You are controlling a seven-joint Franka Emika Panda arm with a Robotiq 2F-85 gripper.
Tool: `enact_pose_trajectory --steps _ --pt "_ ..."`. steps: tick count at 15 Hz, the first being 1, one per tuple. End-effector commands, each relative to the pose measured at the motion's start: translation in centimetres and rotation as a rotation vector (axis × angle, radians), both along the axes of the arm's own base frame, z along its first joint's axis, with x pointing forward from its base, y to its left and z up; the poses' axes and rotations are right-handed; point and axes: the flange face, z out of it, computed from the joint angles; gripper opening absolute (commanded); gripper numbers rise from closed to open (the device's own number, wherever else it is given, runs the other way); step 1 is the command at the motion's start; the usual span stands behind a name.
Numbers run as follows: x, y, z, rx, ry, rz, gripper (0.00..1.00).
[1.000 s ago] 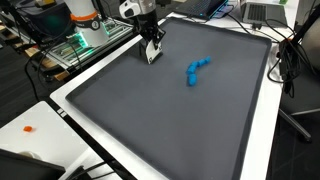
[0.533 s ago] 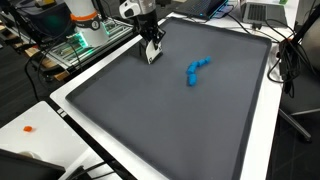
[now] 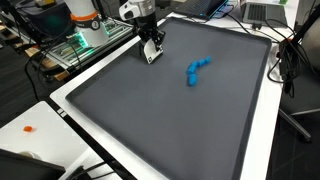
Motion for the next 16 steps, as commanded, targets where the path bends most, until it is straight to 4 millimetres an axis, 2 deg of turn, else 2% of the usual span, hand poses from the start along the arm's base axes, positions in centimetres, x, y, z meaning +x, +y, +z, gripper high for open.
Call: enact_pose_trajectory --steps 1,5,6,10,13,16 --pt "-0.2 -0.9 0.7 -0.019 -0.009 -0.021 0.67" --pt "-0.2 -1.5 2.8 -0.050 -0.032 0.016 0.96" --pt "-0.2 -1.6 3.6 -0.066 -0.026 0.027 1.00" --pt "-1.0 -2.2 6.5 -0.098 0.005 0.069 1.00" --pt "-0.7 -1.9 10.0 -0.115 -0.017 0.163 1.00" --pt "0.4 -1.0 14.3 -0.189 -0.020 0.293 1.00"
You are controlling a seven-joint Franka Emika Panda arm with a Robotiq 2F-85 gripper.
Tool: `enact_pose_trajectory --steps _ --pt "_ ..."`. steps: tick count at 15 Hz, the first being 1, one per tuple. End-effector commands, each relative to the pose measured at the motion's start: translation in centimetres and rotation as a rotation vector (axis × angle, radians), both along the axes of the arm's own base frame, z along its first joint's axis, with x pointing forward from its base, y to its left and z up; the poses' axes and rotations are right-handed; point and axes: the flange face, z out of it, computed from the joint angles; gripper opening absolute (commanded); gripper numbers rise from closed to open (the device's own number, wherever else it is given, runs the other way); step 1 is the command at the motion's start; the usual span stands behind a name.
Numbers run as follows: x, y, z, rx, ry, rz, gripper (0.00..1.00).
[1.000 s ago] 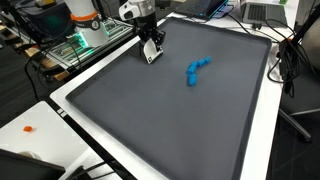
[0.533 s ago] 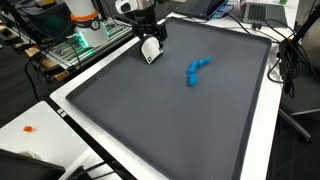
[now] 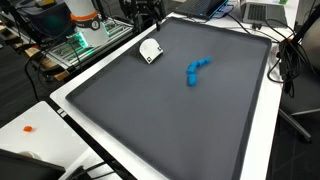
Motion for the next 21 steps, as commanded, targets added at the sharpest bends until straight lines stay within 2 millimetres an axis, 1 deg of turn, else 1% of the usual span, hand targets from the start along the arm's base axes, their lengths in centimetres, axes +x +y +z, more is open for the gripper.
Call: enact_pose_trajectory --steps 1,3,5,7,9,12,16,17,19,21 --pt "0.8 0.9 5.2 -0.103 0.004 0.162 1.00" --pt "2.1 2.0 8.0 -0.152 0.001 0.261 1.00" --pt "3.7 3.0 10.2 -0.193 -0.009 0.363 1.00" --pt "5.5 4.2 11.9 -0.214 -0.040 0.475 1.00" --pt "7.0 5.4 13.0 -0.214 -0.083 0.586 1.00" --pt "8.9 6.9 13.7 -0.221 -0.118 0.755 1.00" --pt "10.9 8.1 13.7 -0.229 -0.149 0.984 1.00" --pt "9.9 7.7 14.0 -0.233 -0.138 0.894 1.00" --pt "10.6 8.0 13.8 -0.237 -0.140 0.952 1.00" --pt "10.9 8.1 13.8 -0.238 -0.140 0.967 1.00"
